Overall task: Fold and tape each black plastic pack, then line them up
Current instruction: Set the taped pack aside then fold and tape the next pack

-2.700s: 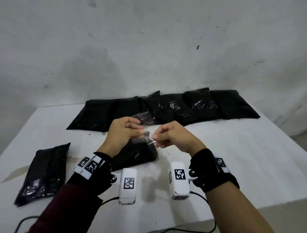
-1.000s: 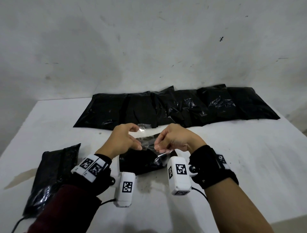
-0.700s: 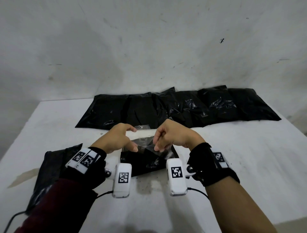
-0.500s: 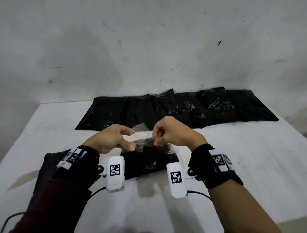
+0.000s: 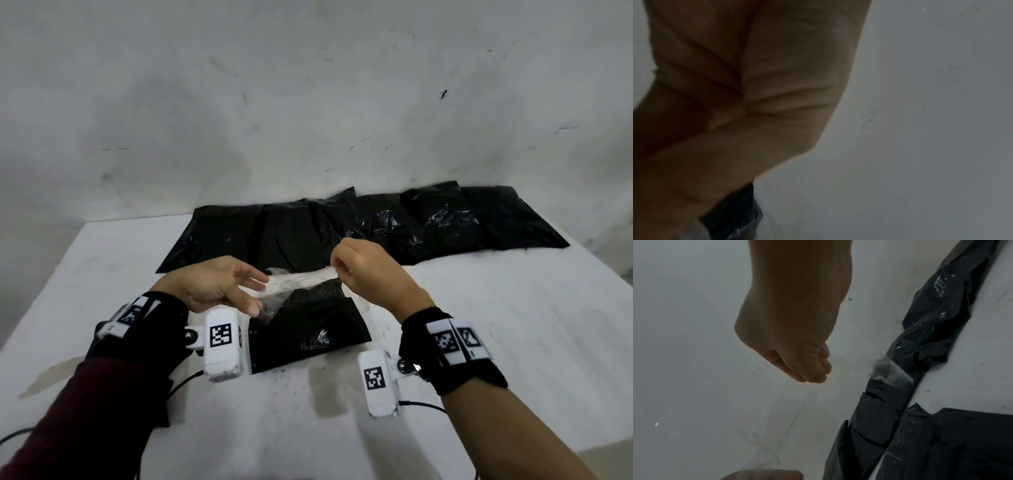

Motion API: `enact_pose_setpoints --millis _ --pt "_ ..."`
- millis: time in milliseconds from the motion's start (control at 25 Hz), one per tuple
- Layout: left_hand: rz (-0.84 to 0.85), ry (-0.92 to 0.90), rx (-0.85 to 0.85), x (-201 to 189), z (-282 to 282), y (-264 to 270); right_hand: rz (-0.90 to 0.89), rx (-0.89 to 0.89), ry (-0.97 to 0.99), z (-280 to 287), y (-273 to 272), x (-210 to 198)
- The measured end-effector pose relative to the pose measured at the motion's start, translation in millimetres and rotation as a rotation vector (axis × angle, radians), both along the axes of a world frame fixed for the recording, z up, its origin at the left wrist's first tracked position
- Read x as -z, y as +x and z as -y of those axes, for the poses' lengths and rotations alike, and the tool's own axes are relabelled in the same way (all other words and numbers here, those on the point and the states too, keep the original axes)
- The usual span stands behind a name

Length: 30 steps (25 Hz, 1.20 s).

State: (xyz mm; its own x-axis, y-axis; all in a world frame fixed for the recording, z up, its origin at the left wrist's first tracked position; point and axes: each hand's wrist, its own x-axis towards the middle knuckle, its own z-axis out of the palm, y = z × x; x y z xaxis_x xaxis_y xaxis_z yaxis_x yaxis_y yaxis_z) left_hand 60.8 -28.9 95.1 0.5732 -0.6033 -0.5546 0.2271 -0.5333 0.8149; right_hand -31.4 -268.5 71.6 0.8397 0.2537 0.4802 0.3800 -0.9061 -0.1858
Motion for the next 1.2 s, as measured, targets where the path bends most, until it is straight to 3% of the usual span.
enact_pose_setpoints --millis 240,520,800,1040,1200 --pt "0.027 0.057 0.077 -1.4 -2.3 2.2 0.207 0.066 -0.053 16.5 -1.5 17.7" --pt "0.049 0.07 0.139 6.8 -10.9 3.6 0.24 0.156 -0.021 25.0 -4.3 23.5" --pt "0.054 0.045 0.078 21.5 -26.1 10.6 0.282 0.199 -0.037 27.8 0.6 37.7" --pt "-0.082 -0.014 0.023 49.7 -42.1 14.1 0.109 0.119 -0.091 20.6 -4.7 70.6" --pt "-0.148 -0.164 -0.016 53.6 -46.1 16.6 -0.137 0.094 0.072 12.6 -2.8 61.0"
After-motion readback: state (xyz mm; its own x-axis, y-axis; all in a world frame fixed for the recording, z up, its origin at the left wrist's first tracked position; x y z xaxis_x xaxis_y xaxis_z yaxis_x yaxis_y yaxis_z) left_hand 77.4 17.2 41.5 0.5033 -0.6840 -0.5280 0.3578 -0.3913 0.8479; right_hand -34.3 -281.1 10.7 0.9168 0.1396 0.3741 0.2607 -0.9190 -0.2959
